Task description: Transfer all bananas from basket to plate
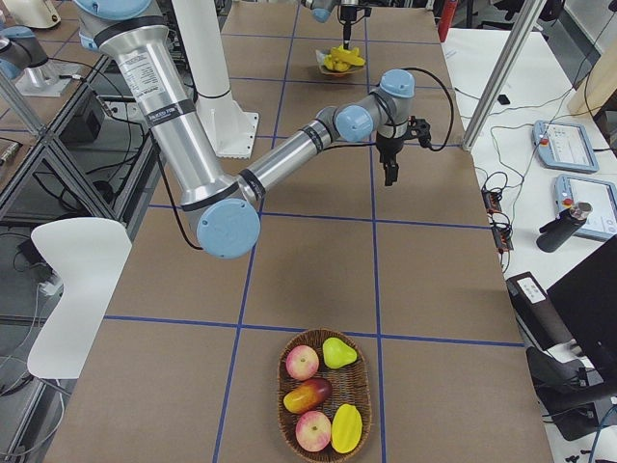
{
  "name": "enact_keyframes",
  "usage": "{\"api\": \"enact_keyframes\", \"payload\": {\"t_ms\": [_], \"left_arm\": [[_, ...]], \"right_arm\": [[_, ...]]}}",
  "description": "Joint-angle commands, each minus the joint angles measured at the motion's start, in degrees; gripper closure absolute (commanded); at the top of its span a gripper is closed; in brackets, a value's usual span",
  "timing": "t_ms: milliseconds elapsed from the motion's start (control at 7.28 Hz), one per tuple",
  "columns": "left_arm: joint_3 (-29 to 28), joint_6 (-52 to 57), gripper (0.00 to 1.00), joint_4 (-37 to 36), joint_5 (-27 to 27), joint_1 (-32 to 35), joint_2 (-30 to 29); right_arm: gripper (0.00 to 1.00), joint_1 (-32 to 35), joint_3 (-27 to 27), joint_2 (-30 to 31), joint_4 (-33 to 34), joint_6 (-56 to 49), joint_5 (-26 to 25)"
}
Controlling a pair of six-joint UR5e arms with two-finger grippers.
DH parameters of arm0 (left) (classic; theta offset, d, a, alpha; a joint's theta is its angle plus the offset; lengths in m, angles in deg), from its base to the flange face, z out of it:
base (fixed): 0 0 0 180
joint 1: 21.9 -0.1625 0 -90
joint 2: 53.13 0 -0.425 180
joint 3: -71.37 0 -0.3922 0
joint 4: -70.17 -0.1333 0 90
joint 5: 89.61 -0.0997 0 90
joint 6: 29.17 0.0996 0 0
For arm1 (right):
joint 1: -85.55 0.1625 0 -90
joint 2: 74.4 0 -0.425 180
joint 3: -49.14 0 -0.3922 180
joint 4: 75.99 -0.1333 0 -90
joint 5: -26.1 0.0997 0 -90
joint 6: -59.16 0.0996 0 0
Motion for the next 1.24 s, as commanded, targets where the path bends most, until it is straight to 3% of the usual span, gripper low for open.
{"api": "enact_keyframes", "payload": {"t_ms": [0, 275, 412, 687, 1099], "left_arm": [[1.6, 0.0, 0.01, -0.3, -2.7, 0.9, -0.7], [1.8, 1.0, 0.01, -1.3, -10.4, 2.6, -0.5], [1.7, 4.6, 0.01, -4.8, -10.9, 4.4, -0.6], [2.1, 26.8, 0.01, -18.5, -13.0, 12.2, -0.8], [1.9, 44.5, 0.01, -34.1, -18.8, 15.9, -1.6]], "right_arm": [[0.00, 2.1, -1.1, 0.9, 0.3, -4.0, 0.0], [0.00, 4.8, -2.0, 3.8, 2.3, -9.7, 0.0], [0.00, 7.3, -1.9, 4.9, 5.9, -13.7, -0.1], [0.00, 13.2, -3.1, 7.8, 10.4, -26.3, -1.9], [0.00, 20.5, -3.3, 18.7, 8.7, -32.4, -1.6]]}}
